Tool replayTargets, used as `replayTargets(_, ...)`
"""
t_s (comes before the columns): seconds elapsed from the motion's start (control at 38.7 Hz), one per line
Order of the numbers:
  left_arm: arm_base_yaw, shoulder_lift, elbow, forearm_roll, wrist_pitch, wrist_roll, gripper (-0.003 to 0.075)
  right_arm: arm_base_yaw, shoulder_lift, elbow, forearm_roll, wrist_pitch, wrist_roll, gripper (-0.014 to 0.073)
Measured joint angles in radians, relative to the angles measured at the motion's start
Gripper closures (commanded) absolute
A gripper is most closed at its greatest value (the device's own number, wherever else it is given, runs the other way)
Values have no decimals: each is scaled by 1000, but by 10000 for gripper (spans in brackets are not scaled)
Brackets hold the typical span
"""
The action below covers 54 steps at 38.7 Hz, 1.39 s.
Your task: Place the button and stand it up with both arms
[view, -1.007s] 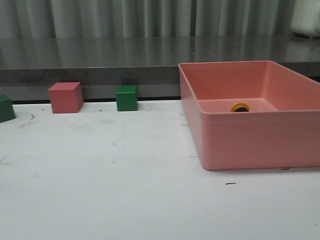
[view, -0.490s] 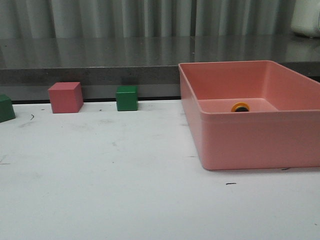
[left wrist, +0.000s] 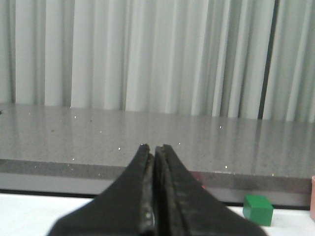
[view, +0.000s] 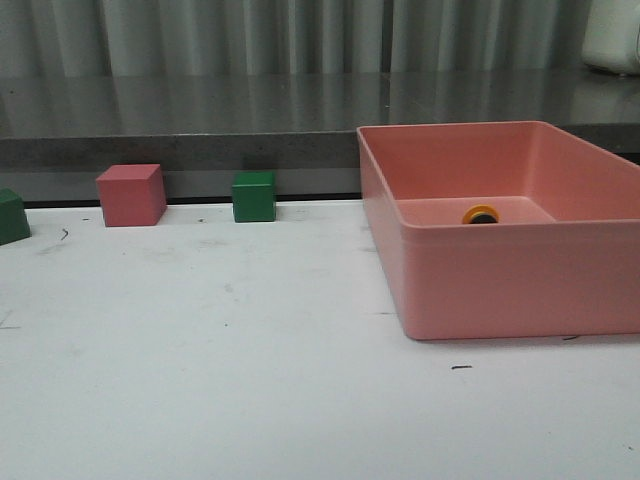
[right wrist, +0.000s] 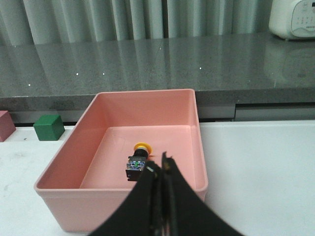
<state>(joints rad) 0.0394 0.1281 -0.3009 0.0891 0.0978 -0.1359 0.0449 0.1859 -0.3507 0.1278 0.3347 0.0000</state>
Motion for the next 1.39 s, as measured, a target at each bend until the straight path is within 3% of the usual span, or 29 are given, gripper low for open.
replayTargets(0.18,0,218,-141,20,64,0,741,0,253,-160,2,16,0,664)
replayTargets(0.36,0,328,-181,45,65,0,740,0,366,-215,2,21,0,659)
replayTargets(0.46,0,338,-181,44,65,0,708,0,373,-217,2,23,0,590)
replayTargets(0.57,0,338,-181,44,65,0,544,0,373,-217,2,23,0,403)
replayTargets(0.75,0,338,-181,46,65,0,27,0,373,-219,2,30,0,-30)
replayTargets(0.8,0,338,-181,46,63,0,29,0,373,-219,2,34,0,-71)
replayTargets(1.08,0,338,-181,46,61,0,88,0,424,-228,26,-20,0,-58)
replayTargets(1.39,0,338,-181,46,61,0,103,4,815,-424,41,-40,0,-58)
